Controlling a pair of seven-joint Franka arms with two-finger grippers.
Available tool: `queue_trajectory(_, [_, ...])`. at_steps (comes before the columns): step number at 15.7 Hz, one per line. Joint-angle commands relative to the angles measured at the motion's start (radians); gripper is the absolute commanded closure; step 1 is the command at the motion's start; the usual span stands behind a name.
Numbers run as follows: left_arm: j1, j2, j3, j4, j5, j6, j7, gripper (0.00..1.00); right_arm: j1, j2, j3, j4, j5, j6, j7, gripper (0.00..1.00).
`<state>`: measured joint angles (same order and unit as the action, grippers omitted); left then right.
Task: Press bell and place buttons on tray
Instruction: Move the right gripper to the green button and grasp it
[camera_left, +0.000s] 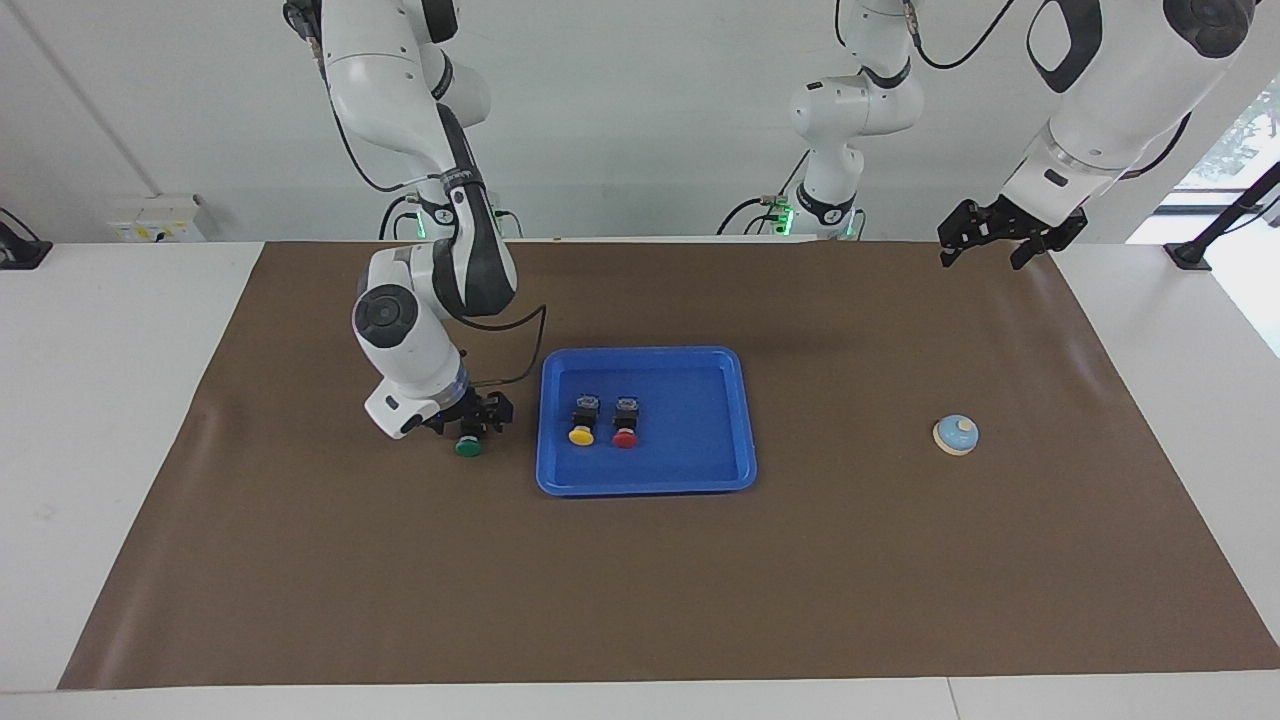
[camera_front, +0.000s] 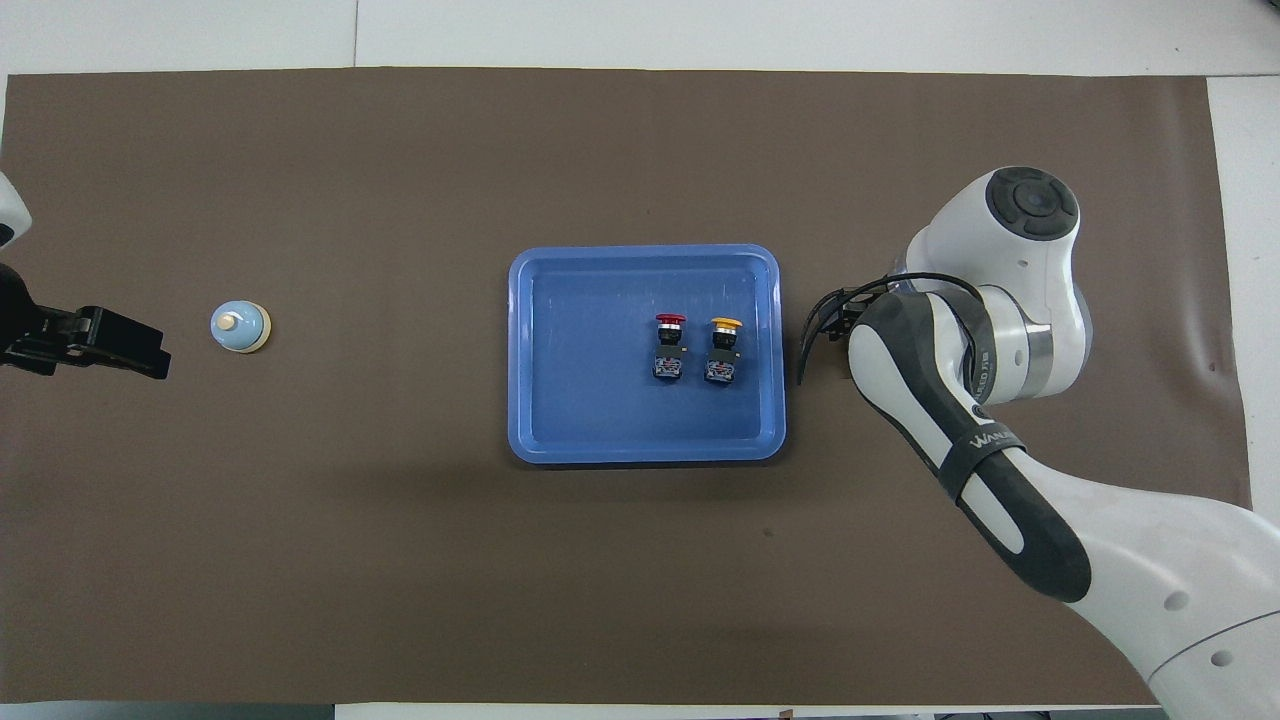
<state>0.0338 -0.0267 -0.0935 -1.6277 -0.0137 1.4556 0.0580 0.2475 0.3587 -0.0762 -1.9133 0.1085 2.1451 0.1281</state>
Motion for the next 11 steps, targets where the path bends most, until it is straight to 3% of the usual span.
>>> queue_trajectory(1, [0.003, -0.022, 0.0, -0.024, -0.002, 0.0, -0.007, 0.0, -0.001, -0.037, 0.006, -0.049, -0.016, 0.029, 0.024, 0.09])
queue_trajectory(3, [0.003, -0.022, 0.001, -0.024, -0.002, 0.0, -0.007, 0.0, 0.01, -0.035, 0.006, -0.055, -0.016, 0.042, 0.028, 0.18])
queue_trajectory(4, [0.003, -0.022, 0.001, -0.023, -0.002, 0.0, -0.007, 0.0, 0.015, -0.035, 0.006, -0.055, -0.016, 0.048, 0.031, 0.31])
queue_trajectory(7, [0.003, -0.022, 0.001, -0.023, -0.002, 0.0, -0.007, 0.0, 0.016, -0.033, 0.009, -0.043, -0.016, 0.036, 0.042, 0.96])
queue_trajectory(9, [0.003, -0.022, 0.001, -0.023, -0.002, 0.0, -0.007, 0.0, 0.045, -0.044, 0.015, -0.018, -0.015, 0.032, 0.042, 1.0])
queue_trajectory(11, [0.003, -0.022, 0.001, -0.023, -0.002, 0.0, -0.007, 0.0, 0.059, -0.035, 0.015, 0.092, -0.013, -0.06, 0.047, 1.0])
